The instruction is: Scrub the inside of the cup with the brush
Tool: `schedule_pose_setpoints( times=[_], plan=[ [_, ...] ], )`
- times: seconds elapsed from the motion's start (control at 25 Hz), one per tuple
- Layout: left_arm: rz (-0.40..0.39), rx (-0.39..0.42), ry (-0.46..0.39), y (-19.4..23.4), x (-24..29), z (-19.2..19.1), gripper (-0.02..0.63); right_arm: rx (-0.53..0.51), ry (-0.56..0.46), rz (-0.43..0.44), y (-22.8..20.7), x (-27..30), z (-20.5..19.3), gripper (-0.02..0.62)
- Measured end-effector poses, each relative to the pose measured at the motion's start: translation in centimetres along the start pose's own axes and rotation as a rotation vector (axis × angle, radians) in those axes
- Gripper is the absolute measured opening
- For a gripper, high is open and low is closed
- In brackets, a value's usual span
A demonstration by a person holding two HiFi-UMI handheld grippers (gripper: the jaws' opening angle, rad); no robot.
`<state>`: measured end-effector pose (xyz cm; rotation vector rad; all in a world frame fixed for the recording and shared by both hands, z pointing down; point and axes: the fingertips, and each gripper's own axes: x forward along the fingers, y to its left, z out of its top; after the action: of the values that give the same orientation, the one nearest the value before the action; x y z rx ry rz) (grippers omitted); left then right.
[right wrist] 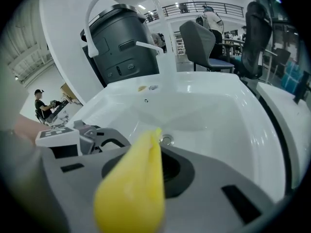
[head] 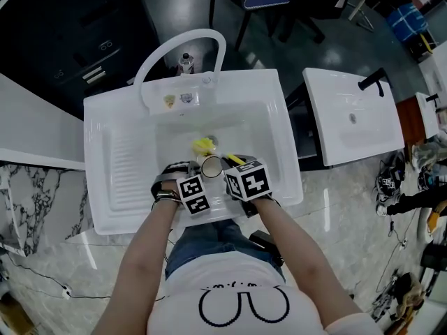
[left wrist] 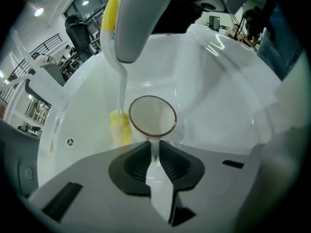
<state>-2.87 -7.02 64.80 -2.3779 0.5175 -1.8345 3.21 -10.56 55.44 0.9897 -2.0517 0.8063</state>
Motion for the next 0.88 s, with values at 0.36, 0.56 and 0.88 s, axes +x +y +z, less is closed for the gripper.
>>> schedule_pose_setpoints(
  times=[0.36,0.56,0.88],
  plan=[
    [0.002,-0.006,-0.002,0.0,-0.1,-0.1,0.064,-0.062,-0.014,0.017,1.0,-2.5,0.7,0.035],
    [0.004,-0.003,-0.007,0.1,0.0,-0.1,0.064,-0.194,-0.017,0.033,2.0,-6.6,0.3,0.035],
    [0.045,0.020,-0.013,0.6,-0.1,0.5,0.064,-0.320,0.018,0.008,3.4,-6.8,0.2,0.035]
  ],
)
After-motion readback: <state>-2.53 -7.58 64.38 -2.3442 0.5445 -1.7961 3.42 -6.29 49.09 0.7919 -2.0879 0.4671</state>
